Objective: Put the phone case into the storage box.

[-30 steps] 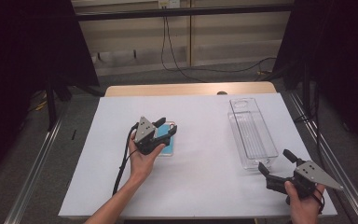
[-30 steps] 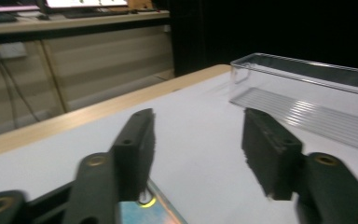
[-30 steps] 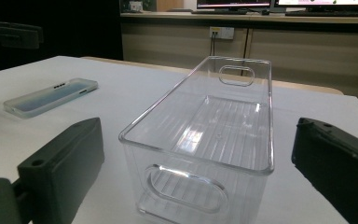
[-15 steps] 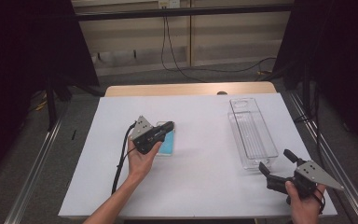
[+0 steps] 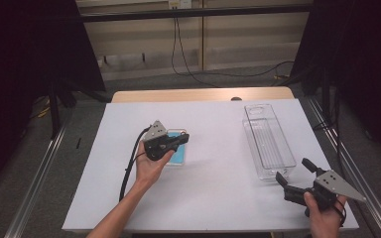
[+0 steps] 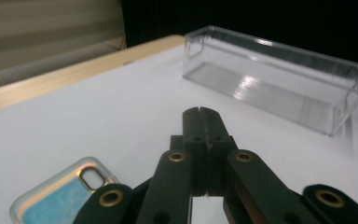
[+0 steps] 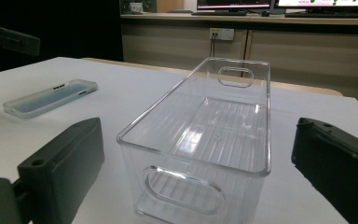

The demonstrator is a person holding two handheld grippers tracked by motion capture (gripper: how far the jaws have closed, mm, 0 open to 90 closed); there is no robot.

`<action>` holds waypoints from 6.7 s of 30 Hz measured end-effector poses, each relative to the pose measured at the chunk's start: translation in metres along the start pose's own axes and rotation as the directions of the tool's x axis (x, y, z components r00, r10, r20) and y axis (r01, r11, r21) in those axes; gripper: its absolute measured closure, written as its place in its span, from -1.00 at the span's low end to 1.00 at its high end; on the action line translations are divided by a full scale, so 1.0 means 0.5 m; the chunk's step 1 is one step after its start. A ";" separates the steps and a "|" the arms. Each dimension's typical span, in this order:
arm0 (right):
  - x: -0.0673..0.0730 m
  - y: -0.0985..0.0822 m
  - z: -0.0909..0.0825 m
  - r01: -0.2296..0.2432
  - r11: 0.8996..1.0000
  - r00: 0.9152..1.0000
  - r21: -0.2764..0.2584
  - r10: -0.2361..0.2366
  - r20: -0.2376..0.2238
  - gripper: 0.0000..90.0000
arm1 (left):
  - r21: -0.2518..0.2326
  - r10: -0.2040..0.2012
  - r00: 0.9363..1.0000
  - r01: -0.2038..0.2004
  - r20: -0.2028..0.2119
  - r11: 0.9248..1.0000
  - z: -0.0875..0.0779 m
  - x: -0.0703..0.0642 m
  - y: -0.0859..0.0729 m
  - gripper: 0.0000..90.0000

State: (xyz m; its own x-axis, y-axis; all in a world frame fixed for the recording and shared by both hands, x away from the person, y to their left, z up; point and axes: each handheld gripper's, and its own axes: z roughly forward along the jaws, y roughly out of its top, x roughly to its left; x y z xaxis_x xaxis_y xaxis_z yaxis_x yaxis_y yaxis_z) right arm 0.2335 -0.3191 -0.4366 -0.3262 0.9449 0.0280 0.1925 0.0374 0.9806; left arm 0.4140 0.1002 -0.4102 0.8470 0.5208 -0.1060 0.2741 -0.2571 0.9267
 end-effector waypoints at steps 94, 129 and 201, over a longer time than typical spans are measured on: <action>-0.002 -0.002 -0.004 -0.009 1.000 1.000 0.005 0.009 -0.001 -0.97 | 0.508 -0.046 0.999 0.043 -0.008 0.860 0.085 0.019 -0.041 1.00; -0.001 -0.002 -0.004 -0.009 1.000 1.000 0.004 0.009 -0.004 -0.97 | 0.510 -0.028 0.999 0.036 -0.022 0.859 0.067 0.036 -0.041 1.00; -0.003 -0.001 -0.006 -0.013 1.000 1.000 -0.002 0.013 0.000 -0.97 | 0.231 -0.031 0.983 0.074 -0.183 0.970 -0.065 0.052 0.015 -0.86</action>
State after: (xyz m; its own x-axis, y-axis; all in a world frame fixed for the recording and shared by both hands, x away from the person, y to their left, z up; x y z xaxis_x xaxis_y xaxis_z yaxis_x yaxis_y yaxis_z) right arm 0.2312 -0.3217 -0.4364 -0.3238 0.9453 0.0409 0.1950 0.0244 0.9805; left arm 0.4232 0.1385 -0.3943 0.7404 0.6688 -0.0671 0.4334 -0.3988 0.8082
